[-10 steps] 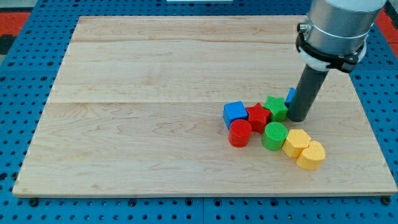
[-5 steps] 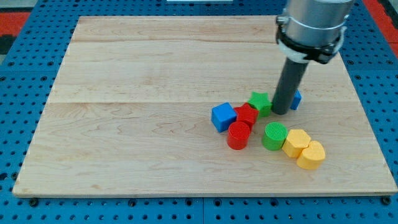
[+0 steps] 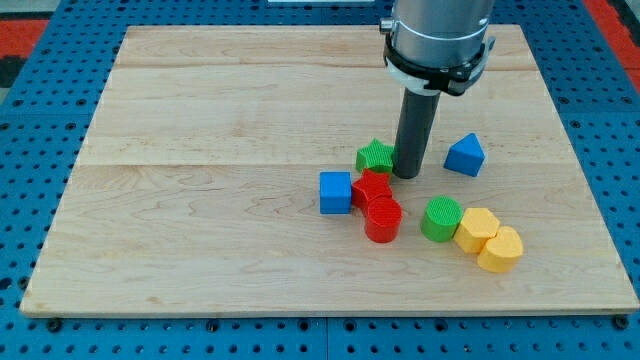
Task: Place the green star and blue triangle in a horizontal line
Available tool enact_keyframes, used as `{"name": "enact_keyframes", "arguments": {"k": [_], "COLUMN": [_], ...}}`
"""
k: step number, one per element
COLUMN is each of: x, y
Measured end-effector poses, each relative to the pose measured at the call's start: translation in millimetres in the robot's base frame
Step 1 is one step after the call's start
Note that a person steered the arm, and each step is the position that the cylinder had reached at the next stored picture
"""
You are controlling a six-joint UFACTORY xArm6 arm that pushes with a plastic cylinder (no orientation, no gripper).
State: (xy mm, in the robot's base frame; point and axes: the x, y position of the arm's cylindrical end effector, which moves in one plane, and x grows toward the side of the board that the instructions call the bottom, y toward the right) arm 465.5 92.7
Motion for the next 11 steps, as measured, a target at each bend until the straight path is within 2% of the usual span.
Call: {"name": "enact_keyframes", "arguments": {"k": [1, 2, 3, 4, 6, 7, 8, 9, 10, 11], "x": [35, 34, -15, -42, 7, 5, 16, 41, 43, 100], "y": [49, 109, 150, 147, 66, 81, 120, 155, 163, 190]}}
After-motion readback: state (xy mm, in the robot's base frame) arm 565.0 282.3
